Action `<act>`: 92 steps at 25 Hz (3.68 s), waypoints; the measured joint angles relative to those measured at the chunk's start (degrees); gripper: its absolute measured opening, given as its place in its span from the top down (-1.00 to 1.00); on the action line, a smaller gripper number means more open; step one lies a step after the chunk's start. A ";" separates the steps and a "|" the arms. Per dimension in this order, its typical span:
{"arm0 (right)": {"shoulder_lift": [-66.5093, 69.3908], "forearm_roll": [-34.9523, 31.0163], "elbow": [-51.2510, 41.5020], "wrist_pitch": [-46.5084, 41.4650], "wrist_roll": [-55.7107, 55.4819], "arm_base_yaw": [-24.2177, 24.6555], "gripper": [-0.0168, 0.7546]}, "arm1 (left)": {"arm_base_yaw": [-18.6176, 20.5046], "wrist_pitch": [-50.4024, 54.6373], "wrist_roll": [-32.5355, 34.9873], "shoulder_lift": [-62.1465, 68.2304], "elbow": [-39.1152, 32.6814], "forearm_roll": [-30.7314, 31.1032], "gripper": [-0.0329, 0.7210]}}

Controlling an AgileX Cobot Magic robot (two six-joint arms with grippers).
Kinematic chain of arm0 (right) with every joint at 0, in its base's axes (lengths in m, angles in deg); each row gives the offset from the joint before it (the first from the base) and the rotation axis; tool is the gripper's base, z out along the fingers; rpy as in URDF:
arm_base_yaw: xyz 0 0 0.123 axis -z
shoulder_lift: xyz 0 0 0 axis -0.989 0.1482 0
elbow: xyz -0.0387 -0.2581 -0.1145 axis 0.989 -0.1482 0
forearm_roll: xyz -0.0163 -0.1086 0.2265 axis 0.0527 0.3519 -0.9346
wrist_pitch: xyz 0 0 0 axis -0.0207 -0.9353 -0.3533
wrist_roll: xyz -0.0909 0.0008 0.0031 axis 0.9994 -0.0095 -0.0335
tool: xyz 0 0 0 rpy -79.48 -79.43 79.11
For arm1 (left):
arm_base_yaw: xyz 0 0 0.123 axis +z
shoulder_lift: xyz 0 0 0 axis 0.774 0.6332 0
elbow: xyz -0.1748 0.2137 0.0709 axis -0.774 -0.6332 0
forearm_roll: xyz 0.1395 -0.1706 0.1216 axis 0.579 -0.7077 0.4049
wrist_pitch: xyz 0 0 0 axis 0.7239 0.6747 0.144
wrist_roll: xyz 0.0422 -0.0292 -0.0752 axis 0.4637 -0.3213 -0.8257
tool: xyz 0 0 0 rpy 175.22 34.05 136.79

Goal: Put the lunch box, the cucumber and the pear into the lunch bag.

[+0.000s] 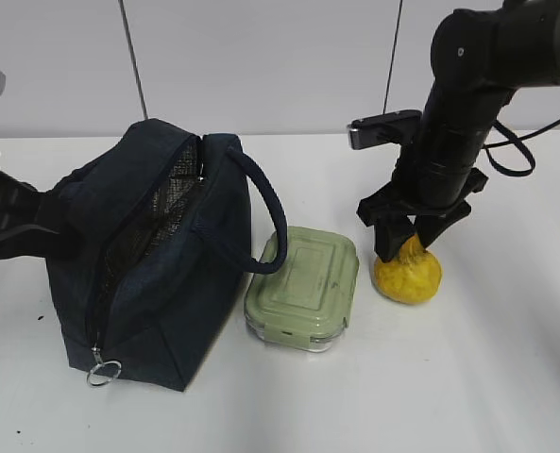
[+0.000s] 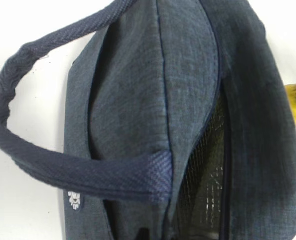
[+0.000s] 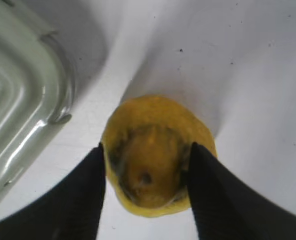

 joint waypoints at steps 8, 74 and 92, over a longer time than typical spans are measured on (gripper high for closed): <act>-3.98 0.75 0.00 1.12 -0.09 -0.11 0.55 | 0.04 0.12 0.00 0.00 0.00 0.00 0.96; -7.64 -91.01 -39.86 20.05 54.90 7.14 -0.60 | 0.04 1.14 0.00 0.00 0.00 0.41 0.96; -2.61 -96.91 -39.62 13.54 60.07 7.64 0.07 | 0.04 1.55 0.00 0.00 0.00 0.41 0.96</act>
